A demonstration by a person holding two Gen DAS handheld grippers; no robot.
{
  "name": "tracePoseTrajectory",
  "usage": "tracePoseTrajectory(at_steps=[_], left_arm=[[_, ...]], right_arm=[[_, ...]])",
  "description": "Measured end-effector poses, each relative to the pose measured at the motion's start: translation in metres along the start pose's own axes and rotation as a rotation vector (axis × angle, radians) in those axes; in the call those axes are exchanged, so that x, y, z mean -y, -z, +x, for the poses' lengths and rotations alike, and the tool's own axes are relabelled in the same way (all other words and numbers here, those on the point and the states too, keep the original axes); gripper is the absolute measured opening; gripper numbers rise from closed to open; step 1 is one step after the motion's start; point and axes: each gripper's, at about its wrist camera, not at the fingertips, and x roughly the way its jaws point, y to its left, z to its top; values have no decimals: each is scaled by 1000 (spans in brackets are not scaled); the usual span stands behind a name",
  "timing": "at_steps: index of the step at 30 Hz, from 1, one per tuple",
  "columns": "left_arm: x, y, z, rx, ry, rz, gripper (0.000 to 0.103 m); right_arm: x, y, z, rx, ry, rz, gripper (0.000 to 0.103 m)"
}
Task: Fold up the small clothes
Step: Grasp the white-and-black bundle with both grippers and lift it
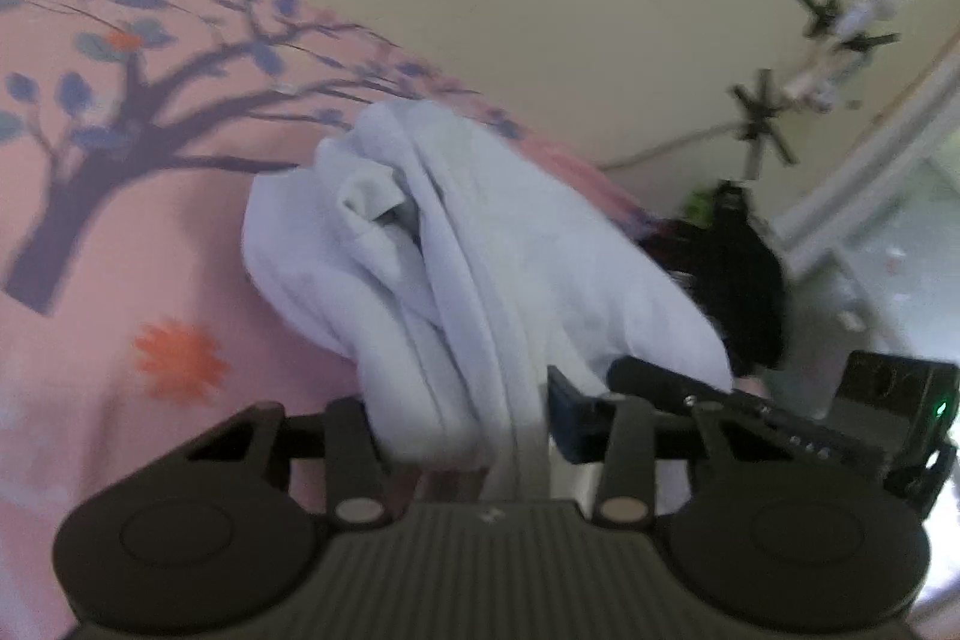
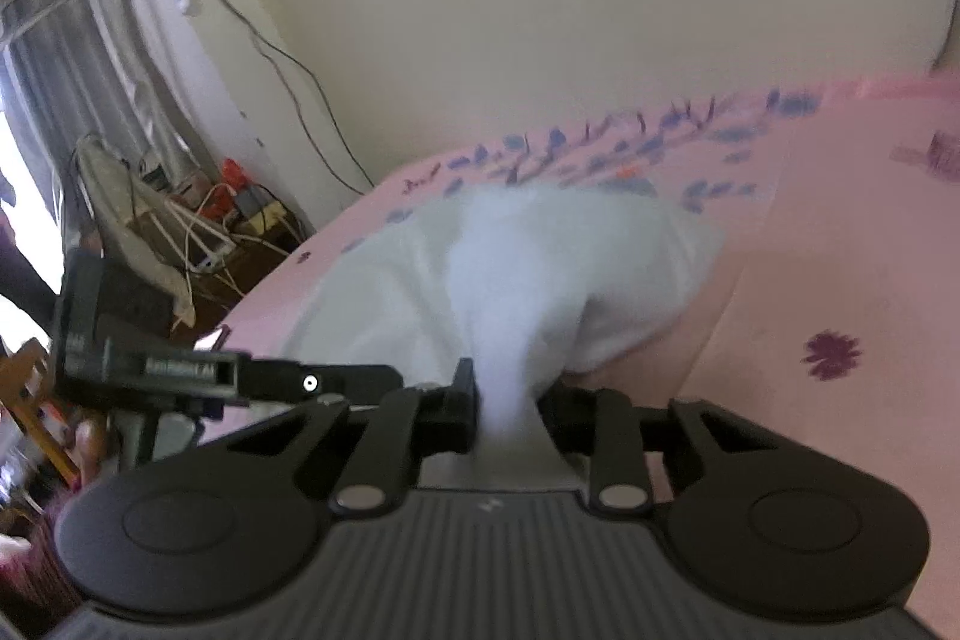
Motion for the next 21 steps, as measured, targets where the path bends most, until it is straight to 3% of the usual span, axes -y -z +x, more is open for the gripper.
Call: tracePoseTrajectory(at_steps=[6,7,8,10,13,17,18,20,21], left_arm=[[33,9,19,-72,15,126,39],[34,10,22,-83,2,137,42],[35,10,25,-93,-14,140,53],[33,7,26,-106,-39,134,67],[31,3,20,-85,-88,142,84],[26,-1,22,-88,-85,119,86],[26,-2,24,-86,-84,117,84],[28,-4,30,-90,-74,115,62],[30,-5,33,-90,-81,114,59]], right_arm=[[12,14,-36,4,68,-17,27],[19,17,-37,-1,70,8,34],[24,19,-38,0,62,37,39],[30,21,-41,16,81,68,70],[37,19,-44,30,95,68,71],[56,18,-22,-23,27,156,71],[57,18,-15,-14,4,162,71],[53,15,1,-17,-28,160,66],[50,12,8,-34,-30,153,52]])
